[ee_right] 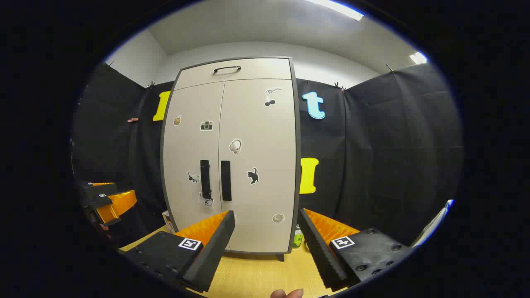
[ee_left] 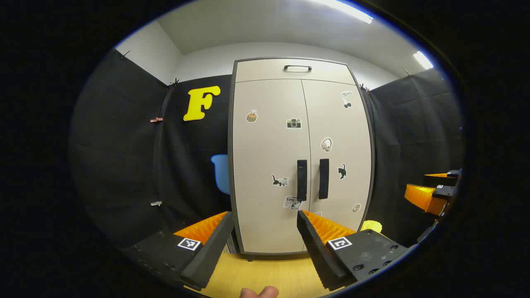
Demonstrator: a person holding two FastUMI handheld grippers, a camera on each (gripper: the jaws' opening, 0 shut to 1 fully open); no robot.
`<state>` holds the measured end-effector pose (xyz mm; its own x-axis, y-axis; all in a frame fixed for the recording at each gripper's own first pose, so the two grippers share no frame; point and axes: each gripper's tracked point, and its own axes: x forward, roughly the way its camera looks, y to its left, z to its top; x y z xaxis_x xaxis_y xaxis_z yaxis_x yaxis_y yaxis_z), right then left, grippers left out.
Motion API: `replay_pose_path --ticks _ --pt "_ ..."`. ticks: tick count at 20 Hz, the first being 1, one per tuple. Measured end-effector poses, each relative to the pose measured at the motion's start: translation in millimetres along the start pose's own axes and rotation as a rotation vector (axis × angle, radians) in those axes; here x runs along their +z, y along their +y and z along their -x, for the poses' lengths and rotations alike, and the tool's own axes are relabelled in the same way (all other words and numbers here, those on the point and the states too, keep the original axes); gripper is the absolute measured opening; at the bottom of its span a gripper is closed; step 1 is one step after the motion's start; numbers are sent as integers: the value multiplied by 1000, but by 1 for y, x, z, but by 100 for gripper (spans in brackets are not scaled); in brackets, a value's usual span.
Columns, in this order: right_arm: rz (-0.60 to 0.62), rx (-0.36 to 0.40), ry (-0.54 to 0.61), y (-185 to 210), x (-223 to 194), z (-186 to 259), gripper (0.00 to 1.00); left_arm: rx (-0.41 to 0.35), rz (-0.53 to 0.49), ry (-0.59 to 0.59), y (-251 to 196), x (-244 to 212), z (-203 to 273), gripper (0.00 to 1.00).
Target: Open the right door of the double-door shoe cabinet with the right hand, and open the left door with the left hand.
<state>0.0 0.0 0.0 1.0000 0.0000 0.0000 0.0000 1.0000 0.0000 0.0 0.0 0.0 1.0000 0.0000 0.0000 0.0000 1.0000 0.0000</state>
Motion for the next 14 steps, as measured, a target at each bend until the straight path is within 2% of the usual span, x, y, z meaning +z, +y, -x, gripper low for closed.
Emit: replay_pose_path --ticks 14 --pt "12 -8 3 3 0 -1 98 -7 -13 -6 1 2 0 96"
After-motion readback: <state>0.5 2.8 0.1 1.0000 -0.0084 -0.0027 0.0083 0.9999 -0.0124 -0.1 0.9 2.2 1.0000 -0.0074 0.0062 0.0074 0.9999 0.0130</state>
